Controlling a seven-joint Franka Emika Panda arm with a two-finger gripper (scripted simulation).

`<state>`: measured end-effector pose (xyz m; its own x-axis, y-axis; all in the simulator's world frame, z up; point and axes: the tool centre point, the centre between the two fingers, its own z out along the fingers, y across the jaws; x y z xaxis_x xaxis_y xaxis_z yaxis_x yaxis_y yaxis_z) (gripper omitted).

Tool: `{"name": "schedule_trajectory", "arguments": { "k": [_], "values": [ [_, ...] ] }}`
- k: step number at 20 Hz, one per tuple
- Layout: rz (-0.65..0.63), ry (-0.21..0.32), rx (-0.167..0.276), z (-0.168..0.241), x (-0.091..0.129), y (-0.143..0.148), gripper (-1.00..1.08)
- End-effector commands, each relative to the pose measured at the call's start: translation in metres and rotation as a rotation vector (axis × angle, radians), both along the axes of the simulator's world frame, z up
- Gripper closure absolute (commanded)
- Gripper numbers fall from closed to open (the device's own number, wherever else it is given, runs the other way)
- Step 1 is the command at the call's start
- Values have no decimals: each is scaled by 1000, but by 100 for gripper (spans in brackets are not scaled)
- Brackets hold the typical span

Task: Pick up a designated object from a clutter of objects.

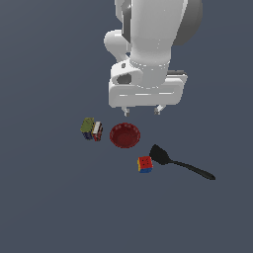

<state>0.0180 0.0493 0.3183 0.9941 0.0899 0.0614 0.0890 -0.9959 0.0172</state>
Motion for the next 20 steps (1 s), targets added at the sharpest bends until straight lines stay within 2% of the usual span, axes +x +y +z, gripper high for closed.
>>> {"name": "schedule_trajectory", "arguments": {
  "k": [1,11,20],
  "values": [
    [-1,0,0,-2,1,0,-92],
    [0,12,3,-42,18,7,-92],
    [0,35,7,-126,43,20,-92]
  ]
}}
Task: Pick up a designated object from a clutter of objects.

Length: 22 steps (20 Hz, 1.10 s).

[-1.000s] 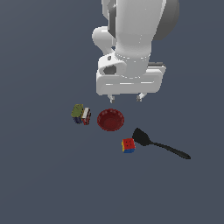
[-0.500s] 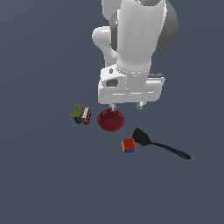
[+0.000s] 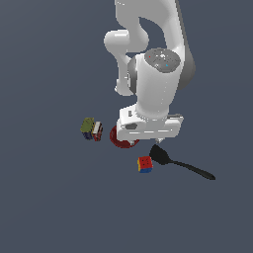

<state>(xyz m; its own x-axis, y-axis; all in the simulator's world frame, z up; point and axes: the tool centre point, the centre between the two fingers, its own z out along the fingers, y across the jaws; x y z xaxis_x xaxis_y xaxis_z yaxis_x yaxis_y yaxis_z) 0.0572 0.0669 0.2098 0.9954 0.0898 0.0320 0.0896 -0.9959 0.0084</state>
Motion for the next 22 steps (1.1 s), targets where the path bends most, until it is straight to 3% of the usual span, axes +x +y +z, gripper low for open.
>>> {"name": "schedule_trajectory", "arguments": {
  "k": [1,11,22],
  "values": [
    [0,8,1,-28,6,4,-92],
    [0,28,5,-107,13,16,-92],
    [0,34,5,-127,13,18,-92]
  ]
}}
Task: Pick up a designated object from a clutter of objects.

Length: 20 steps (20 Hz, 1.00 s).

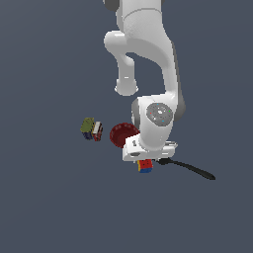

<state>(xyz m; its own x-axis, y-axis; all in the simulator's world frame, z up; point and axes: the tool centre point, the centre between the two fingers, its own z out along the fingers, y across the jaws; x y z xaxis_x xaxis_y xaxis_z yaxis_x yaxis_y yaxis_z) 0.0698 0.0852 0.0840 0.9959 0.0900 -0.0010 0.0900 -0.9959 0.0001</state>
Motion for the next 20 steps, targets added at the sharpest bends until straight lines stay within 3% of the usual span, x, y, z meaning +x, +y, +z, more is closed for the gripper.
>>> {"name": "schedule_trajectory", "arguments": {
  "k": [1,16,17,20],
  "values": [
    [0,0,0,-3,0,0,-92],
    [0,-1,0,-51,0,0,-92],
    [0,-1,0,-51,0,0,108],
    [0,-1,0,-51,0,0,108]
  ]
}}
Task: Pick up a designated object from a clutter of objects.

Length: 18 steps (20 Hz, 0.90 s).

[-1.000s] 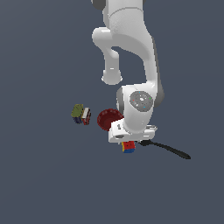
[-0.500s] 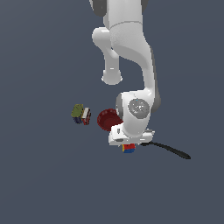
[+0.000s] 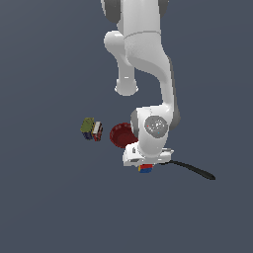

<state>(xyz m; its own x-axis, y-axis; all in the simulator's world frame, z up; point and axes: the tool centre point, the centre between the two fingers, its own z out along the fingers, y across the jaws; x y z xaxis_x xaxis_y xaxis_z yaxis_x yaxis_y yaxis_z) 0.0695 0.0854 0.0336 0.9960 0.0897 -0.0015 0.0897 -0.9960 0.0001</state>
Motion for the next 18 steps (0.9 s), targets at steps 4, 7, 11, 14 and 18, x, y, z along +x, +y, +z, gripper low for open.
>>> {"name": "schedule_trajectory", "arguments": {
  "k": [4,7,11,14,18],
  "values": [
    [0,-1,0,-1,1,0,108],
    [0,0,0,0,0,0,108],
    [0,0,0,3,-2,-3,108],
    [0,0,0,8,-5,-8,108],
    [0,0,0,21,-13,-20,108]
  ]
}}
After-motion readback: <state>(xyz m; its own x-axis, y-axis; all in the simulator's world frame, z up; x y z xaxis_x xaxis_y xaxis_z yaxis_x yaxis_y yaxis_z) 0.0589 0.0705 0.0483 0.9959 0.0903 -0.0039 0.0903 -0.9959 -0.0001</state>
